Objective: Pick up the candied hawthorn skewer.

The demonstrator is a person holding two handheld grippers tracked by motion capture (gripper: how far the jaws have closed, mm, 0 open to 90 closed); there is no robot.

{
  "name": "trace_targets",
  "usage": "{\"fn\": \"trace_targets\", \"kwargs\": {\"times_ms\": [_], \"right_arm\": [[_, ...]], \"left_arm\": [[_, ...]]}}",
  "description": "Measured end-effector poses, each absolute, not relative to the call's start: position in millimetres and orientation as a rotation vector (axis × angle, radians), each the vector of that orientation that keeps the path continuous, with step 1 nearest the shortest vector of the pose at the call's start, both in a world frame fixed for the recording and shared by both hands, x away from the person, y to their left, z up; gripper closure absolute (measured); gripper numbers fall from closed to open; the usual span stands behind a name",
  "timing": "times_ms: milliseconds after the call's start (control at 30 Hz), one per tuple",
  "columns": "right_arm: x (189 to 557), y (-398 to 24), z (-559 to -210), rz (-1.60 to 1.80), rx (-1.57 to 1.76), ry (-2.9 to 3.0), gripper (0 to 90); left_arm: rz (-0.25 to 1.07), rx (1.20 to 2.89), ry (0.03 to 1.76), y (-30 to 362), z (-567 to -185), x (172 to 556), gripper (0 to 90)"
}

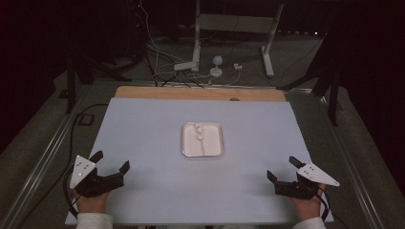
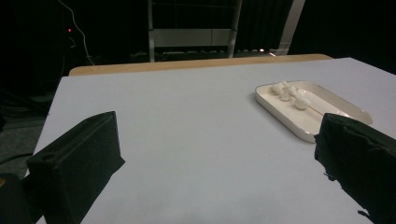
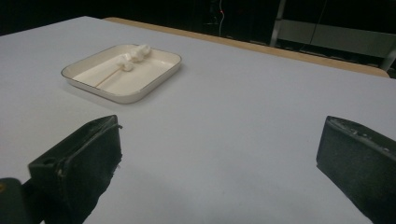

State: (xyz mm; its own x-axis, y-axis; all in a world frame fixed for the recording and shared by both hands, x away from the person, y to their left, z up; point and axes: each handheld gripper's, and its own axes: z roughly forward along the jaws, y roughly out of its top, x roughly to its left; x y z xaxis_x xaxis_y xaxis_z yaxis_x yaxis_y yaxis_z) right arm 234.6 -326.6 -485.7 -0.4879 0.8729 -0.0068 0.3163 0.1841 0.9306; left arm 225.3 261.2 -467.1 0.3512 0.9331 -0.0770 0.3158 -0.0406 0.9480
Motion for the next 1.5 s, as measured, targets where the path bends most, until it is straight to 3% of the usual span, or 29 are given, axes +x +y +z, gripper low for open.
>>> {"fn": "trace_targets", "kwargs": {"times_ms": [1500], "right_arm": [[235, -325, -487, 1.287, 1.129, 1.908, 0.2]], "left_arm": [[0.623, 1.658, 1.104, 185, -433, 289, 1.3]]}}
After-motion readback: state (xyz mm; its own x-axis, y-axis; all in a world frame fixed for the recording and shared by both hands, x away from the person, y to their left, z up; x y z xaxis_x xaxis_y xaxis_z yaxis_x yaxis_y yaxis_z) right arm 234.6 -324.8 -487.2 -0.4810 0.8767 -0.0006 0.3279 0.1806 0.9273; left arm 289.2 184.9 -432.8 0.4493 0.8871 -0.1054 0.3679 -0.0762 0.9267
